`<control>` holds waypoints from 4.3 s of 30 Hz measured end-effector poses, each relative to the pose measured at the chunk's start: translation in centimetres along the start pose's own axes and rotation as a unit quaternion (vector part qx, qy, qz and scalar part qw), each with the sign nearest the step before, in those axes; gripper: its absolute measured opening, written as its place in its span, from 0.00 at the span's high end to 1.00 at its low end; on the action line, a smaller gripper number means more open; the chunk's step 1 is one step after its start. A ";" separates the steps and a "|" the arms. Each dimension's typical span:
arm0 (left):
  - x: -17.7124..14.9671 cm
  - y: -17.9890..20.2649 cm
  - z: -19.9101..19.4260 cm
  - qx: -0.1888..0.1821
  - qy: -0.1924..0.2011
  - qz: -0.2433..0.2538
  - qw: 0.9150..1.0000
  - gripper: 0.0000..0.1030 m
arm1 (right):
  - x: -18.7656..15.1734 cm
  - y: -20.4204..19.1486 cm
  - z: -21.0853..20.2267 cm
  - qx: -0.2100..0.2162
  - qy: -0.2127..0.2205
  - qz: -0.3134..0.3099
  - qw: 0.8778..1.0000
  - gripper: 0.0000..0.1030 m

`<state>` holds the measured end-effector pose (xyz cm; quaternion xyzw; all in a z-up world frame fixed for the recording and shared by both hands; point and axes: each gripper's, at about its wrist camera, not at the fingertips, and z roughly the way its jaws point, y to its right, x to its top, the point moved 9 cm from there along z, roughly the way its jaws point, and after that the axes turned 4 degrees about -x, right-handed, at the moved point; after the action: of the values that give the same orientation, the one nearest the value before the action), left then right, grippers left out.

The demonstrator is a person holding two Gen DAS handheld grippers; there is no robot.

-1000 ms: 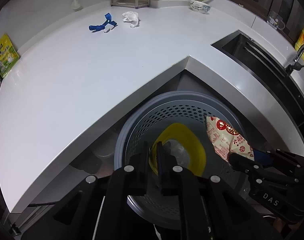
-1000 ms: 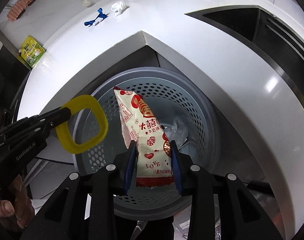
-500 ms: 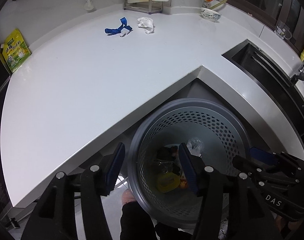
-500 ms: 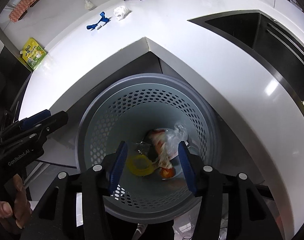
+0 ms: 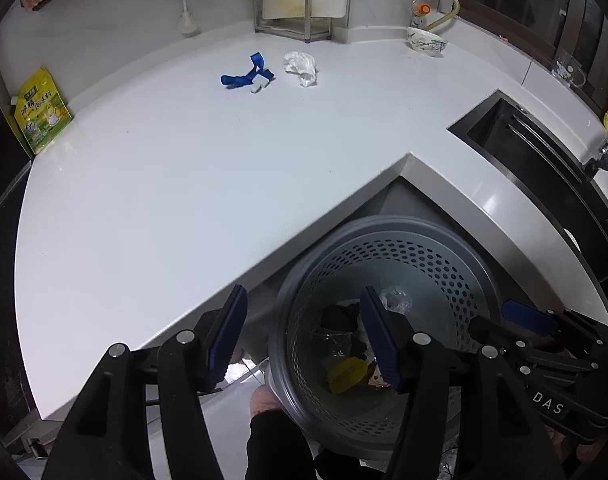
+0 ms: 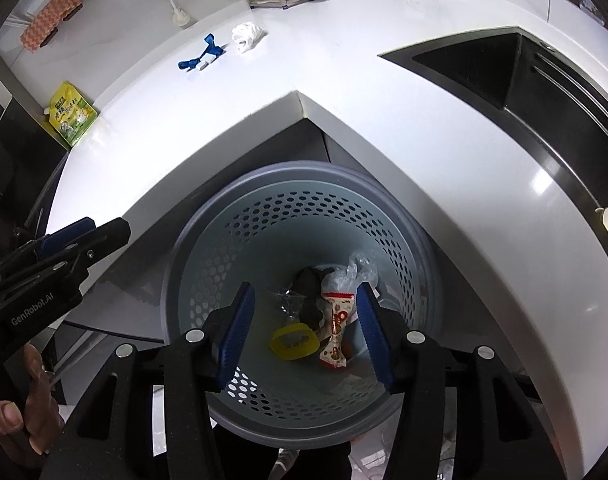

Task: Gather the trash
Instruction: 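Reach both tools toward the blue strap and white tissue on the counter, then grasp the white tissue with the right tool while the left tool grasps the blue strap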

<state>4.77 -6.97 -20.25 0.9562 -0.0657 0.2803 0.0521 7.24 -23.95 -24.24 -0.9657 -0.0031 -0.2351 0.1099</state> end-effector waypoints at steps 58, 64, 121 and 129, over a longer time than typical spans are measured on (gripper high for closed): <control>22.8 -13.5 8.7 -0.019 0.037 0.007 0.999 0.07 | 27.2 -8.1 7.0 -0.038 0.101 0.002 0.994 0.32; 23.6 -13.7 10.8 -0.022 0.027 0.013 0.999 0.07 | 29.6 -8.7 9.6 -0.037 0.091 -0.009 0.995 0.32; 25.2 -10.6 18.0 -0.019 0.022 0.039 0.999 0.29 | 29.3 -4.6 8.9 -0.074 0.099 0.046 0.991 0.85; 24.7 -10.2 17.0 -0.035 0.009 0.052 0.998 0.79 | 27.6 -5.3 8.2 -0.071 0.096 0.059 0.991 0.85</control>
<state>35.96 -1.64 -21.66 0.9467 -0.1245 0.2884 0.0713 35.19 -18.29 -17.63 -0.9425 0.0808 -0.3197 0.0544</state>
